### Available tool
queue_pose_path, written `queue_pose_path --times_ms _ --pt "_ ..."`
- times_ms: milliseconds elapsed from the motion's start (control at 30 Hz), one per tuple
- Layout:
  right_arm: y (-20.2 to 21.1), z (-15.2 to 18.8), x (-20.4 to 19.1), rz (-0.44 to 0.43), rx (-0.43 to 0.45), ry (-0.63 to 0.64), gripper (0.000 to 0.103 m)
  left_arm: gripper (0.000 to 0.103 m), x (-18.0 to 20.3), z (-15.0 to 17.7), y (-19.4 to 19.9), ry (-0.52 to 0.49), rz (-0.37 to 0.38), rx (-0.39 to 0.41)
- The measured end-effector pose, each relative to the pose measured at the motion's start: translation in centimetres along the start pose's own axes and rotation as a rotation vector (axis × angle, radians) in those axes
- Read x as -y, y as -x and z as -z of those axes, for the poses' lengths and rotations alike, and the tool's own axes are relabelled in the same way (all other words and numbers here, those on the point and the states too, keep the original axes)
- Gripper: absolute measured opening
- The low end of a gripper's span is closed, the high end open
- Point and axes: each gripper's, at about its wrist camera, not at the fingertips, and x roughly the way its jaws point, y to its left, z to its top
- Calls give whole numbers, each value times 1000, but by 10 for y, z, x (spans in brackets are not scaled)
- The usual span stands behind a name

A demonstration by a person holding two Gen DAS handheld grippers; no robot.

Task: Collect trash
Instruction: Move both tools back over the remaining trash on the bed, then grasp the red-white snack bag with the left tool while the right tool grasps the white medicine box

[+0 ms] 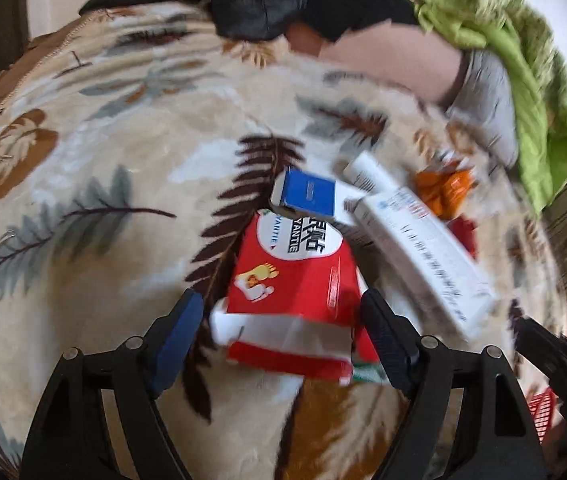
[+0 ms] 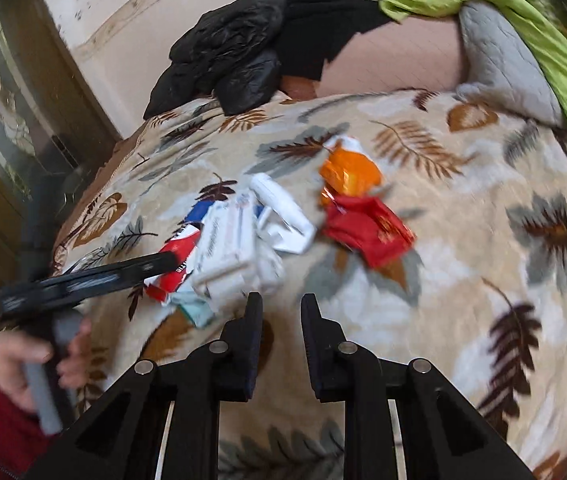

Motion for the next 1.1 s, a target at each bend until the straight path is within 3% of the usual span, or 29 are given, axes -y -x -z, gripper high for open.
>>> queue_pose_path --times_ms 67,167,233,300,567,833,900,1100 --pt "3 4 5 -11 -7 -13 22 80 2 -1 -15 -5 -24 -33" --pt "4 6 9 -22 -8 -25 22 78 10 1 -21 -38 -88 11" --pt "3 2 10 -40 -12 -36 29 67 13 4 -20 -42 -113 38" --pt "3 -2 6 -50 -4 -33 49 62 12 8 -16 -42 -109 63" --pt "-21 -40 -38 -45 1 89 69 57 -12 27 17 1 -42 130" --pt "-99 -64 -79 99 -134 251 72 57 -32 45 46 44 -5 170" --pt "-109 -63 -75 118 -159 242 54 57 -31 50 52 36 -6 179" --pt "-71 -43 -63 139 -63 191 53 57 -21 64 64 7 7 201"
